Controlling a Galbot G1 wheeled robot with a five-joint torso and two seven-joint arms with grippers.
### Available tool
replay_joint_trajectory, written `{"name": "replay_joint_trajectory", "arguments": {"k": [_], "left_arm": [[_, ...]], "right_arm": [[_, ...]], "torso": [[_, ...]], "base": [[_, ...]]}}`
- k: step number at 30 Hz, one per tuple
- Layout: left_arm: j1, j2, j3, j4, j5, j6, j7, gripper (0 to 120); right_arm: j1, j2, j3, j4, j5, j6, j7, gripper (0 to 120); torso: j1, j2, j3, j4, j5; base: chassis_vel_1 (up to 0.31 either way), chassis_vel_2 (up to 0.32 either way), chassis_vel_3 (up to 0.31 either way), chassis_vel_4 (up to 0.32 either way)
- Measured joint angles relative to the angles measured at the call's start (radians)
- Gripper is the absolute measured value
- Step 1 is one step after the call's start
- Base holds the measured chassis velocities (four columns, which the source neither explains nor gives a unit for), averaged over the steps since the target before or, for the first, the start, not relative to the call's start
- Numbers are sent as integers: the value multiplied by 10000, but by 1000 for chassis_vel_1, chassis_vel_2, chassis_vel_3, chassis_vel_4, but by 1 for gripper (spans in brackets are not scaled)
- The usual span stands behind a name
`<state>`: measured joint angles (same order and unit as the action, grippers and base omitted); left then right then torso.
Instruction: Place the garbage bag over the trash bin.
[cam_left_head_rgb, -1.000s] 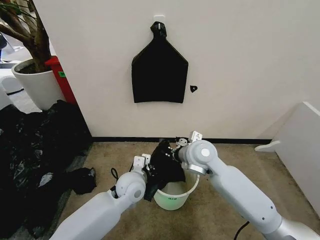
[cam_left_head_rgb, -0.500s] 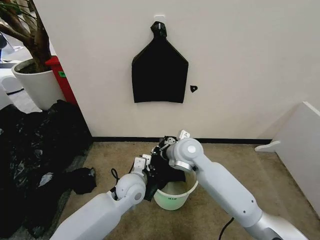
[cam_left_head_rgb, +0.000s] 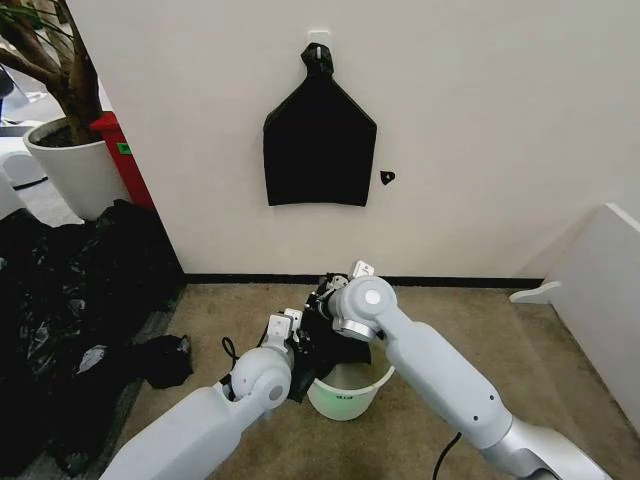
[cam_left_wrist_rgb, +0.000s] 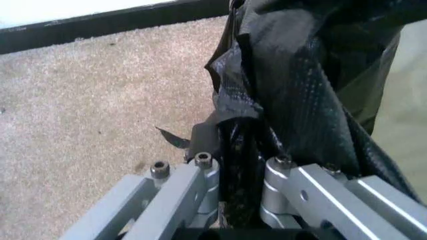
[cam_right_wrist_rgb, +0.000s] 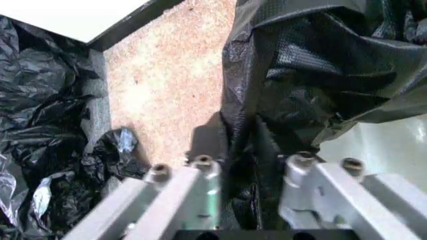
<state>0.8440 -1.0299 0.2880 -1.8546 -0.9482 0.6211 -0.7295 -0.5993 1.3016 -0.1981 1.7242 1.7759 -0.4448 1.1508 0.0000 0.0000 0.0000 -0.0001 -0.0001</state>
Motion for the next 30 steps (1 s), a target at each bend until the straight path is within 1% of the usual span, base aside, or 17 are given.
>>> {"name": "replay_joint_trajectory", "arguments": {"k": [1,2,11,15,30], "left_arm": [[8,-7,-2,9,44,-5,12,6],[10,-11,-3,19,79,-11,24,6],[12,-49,-21,105,350,-59,168,6],[62,-91,-57,103,475,-89,233,6],[172,-260,-109,93,569,-120,267,6]], "right_arm": [[-2,-5,-48,2,-6,-14,27,3],[-3,-7,-83,2,-29,-29,43,0],[20,-218,-490,-48,-354,-344,295,0],[149,-591,-701,-9,-217,-540,817,0],[268,-1129,-847,55,-299,-577,1476,0]], "torso": [[0,0,0,0,1],[0,0,0,1,1],[0,0,0,2,2],[0,0,0,2,2],[0,0,0,2,3]], "base": [[0,0,0,0],[0,0,0,0],[0,0,0,0],[0,0,0,0],[0,0,0,0]]}}
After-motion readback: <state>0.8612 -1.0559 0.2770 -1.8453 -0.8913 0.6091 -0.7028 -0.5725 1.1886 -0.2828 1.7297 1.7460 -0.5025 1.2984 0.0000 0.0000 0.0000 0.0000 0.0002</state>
